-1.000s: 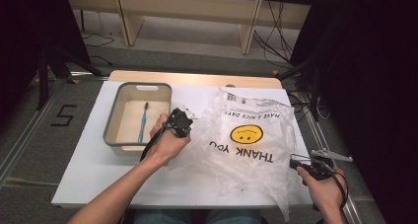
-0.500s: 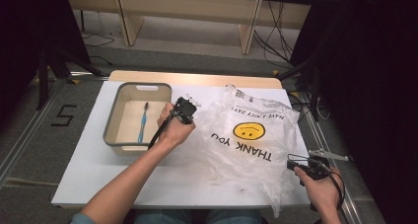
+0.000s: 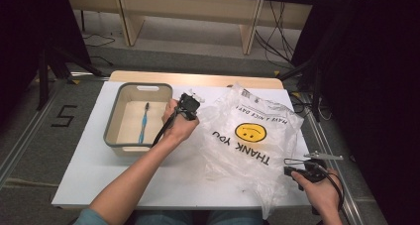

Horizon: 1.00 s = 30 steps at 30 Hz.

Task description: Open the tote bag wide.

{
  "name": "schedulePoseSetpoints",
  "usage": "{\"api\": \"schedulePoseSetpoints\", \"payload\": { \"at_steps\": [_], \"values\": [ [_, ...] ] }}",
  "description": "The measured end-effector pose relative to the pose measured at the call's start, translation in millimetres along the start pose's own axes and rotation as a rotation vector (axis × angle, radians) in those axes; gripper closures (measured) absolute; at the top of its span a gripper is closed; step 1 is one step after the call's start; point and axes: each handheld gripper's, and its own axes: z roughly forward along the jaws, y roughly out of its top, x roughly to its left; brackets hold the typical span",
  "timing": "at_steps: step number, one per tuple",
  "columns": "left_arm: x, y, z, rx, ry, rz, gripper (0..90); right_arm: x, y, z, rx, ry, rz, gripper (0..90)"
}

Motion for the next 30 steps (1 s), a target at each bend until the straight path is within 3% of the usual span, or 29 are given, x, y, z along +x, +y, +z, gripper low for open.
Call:
{"api": "schedulePoseSetpoints", "payload": {
  "at_steps": [3, 6, 9, 12, 19, 25, 30],
  "values": [
    [-0.1, 1.6, -3.0, -0.036, 0.024, -0.022, 70.7, 2.9, -0.5, 2.0, 0.028, 0.029, -0.028, 78.6],
    [0.4, 3.8, -7.1, -0.061, 0.054, -0.010, 56.2, 6.6, -0.9, 2.8, 0.043, 0.049, -0.057, 72.5],
    [-0.6, 4.6, -12.2, -0.071, 0.047, -0.012, 49.0, 7.9, 0.8, 0.2, 0.023, 0.041, -0.062, 63.2],
    [-3.4, 4.0, -17.5, -0.065, -0.005, -0.049, 48.4, 5.4, 3.2, -4.3, -0.036, -0.017, -0.049, 52.2],
    [-16.0, 1.7, -32.6, -0.074, -0.057, -0.023, 42.6, 4.4, 8.0, -12.1, -0.136, -0.118, -0.089, 35.9],
    [-26.6, -6.2, -41.6, -0.080, -0.124, -0.041, 39.4, 9.1, 12.3, -14.5, -0.193, -0.132, -0.155, 34.6],
    [-32.0, -11.9, -48.2, -0.098, -0.154, -0.006, 37.2, 17.0, 17.6, -12.8, -0.217, -0.107, -0.216, 34.2]
  ]
}}
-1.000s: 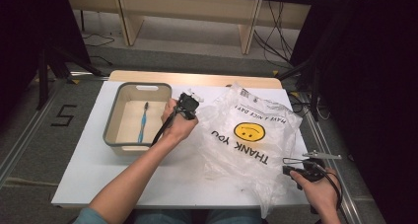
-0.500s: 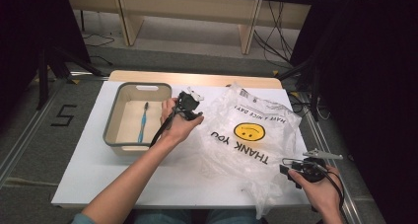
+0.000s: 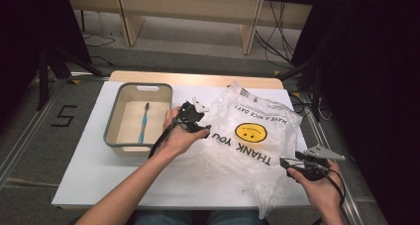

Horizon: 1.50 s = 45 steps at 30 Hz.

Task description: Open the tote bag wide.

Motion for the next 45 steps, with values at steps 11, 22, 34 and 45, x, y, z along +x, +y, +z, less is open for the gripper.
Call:
{"api": "schedulePoseSetpoints", "payload": {
  "at_steps": [11, 22, 34, 45],
  "values": [
    [-13.5, -20.7, -17.4, -0.033, -0.078, 0.033, 36.0, 14.5, 8.5, 5.2, -0.015, 0.066, -0.054, 33.9],
    [-19.3, -53.4, -30.9, -0.042, -0.142, 0.082, 34.3, 26.1, 12.9, 11.7, -0.007, 0.107, -0.088, 34.0],
    [-22.9, -96.3, -40.2, -0.029, -0.165, 0.102, 33.7, 38.1, 17.0, 20.6, 0.003, 0.145, -0.111, 35.7],
    [-21.8, -116.7, -46.0, -0.024, -0.151, 0.136, 32.7, 50.8, 14.1, 28.9, 0.002, 0.188, -0.130, 37.2]
  ]
}}
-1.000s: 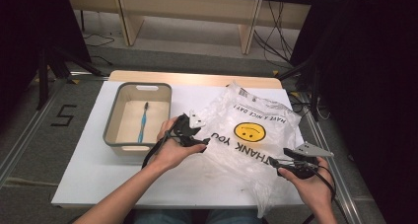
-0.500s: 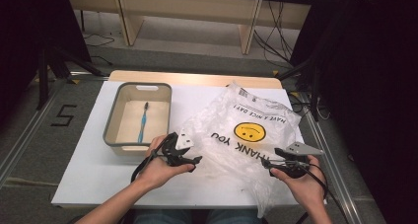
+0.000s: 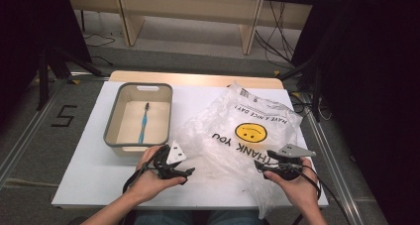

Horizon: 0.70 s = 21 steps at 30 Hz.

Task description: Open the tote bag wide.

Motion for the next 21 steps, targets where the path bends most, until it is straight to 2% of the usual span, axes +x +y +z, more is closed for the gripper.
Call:
{"api": "schedulePoseSetpoints", "payload": {
  "at_steps": [9, 14, 21],
  "values": [
    [0.6, -7.3, -3.8, -0.006, -0.005, -0.013, 32.4, 6.6, -0.4, 6.7, 0.000, 0.031, -0.010, 37.7],
    [4.1, -12.4, -8.0, -0.013, 0.003, -0.033, 32.4, 8.0, 0.5, 8.5, -0.001, 0.037, -0.013, 37.8],
    [5.1, -16.9, -11.4, -0.008, 0.006, -0.040, 32.3, 7.4, 0.7, 8.5, -0.004, 0.034, -0.012, 37.9]
  ]
}}
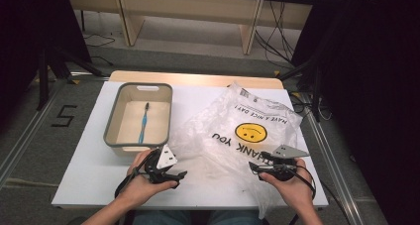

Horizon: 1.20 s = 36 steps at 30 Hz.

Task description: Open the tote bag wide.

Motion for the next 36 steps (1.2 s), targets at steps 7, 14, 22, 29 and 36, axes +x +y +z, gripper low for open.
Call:
{"api": "schedulePoseSetpoints", "payload": {
  "at_steps": [7, 14, 22, 29, 36],
  "values": [
    [0.2, 0.3, 0.3, 0.002, 0.006, 0.000, 31.9, -1.4, 0.0, -1.9, -0.005, -0.002, 0.005, 37.9],
    [-1.2, 1.3, 0.9, -0.001, 0.010, 0.003, 32.0, -0.7, -0.5, -1.6, -0.008, 0.006, -0.001, 37.9],
    [-2.0, 1.9, 1.6, 0.003, 0.007, 0.009, 32.0, 0.2, 0.3, -0.2, -0.006, 0.009, -0.005, 38.2],
    [-5.2, 3.3, 4.3, 0.006, 0.003, 0.015, 32.2, 9.6, 18.1, 14.1, 0.004, 0.052, -0.063, 38.6],
    [-6.9, 2.9, 5.3, 0.005, 0.000, 0.018, 32.2, 19.6, 27.9, 29.6, 0.035, 0.094, -0.092, 38.5]
  ]
}}
